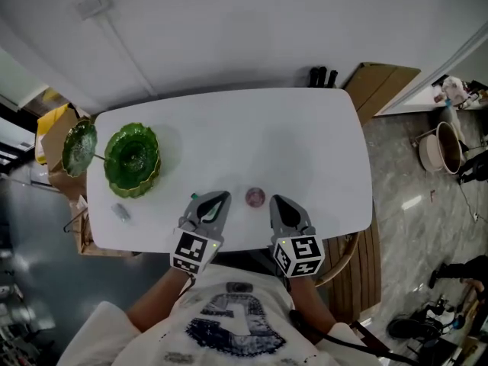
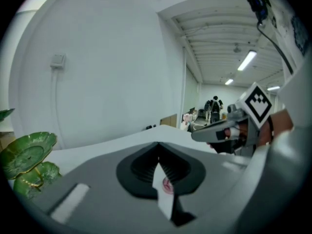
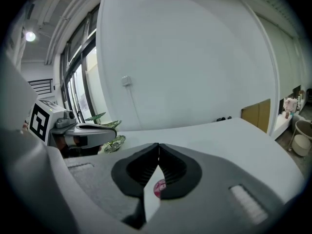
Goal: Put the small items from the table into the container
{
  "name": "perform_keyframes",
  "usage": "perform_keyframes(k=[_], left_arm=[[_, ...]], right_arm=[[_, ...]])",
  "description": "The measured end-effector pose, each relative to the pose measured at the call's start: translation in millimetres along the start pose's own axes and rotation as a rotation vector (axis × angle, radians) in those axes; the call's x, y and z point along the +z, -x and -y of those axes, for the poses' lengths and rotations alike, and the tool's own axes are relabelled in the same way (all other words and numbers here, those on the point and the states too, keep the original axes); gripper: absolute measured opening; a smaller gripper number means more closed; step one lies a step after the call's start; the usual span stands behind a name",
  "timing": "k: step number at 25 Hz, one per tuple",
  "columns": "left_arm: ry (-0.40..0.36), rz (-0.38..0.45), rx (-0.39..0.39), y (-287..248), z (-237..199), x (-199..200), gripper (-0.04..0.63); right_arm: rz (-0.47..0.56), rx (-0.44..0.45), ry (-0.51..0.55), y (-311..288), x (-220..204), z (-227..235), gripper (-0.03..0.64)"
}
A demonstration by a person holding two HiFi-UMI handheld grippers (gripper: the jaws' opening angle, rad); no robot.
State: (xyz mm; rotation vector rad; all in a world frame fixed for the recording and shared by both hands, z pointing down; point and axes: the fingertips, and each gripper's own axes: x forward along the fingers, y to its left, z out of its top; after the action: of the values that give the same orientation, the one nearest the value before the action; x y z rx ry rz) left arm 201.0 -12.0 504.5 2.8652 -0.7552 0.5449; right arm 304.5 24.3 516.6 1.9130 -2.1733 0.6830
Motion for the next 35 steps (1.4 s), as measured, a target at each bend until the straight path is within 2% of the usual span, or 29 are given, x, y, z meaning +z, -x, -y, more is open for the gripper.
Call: perform_keyframes(k=[3, 5, 10, 21, 25, 35], left_arm=[[-0.002, -0.021, -0.007, -7, 1, -7, -0.011], [-0.004, -0.033, -0.008, -11, 1, -10, -0.011], [0.007, -0.063, -0.001, -19, -4, -23, -0.011], [0.026, -0.102, 0.006, -25, -8, -45, -0.011], [0.033, -0.121, -0.003, -28, -9, -54, -0.011], [0.045, -0.166, -0.003, -28, -17, -73, -0.011]], right_arm=[[-0.028, -0.006, 0.003, -4, -11, 6, 0.002], [-0.048, 0.004, -0.003, -8, -18, 8, 0.042], [-0.106, 0.017, -0.001, -20, -37, 9, 0.067], [-0.249, 0.07, 0.018, -45, -87, 1, 0.337], [-0.278, 0.065, 0.038, -56, -101, 2, 0.367], [-0.372, 0.061, 0.097, -82, -128, 2, 0.371]])
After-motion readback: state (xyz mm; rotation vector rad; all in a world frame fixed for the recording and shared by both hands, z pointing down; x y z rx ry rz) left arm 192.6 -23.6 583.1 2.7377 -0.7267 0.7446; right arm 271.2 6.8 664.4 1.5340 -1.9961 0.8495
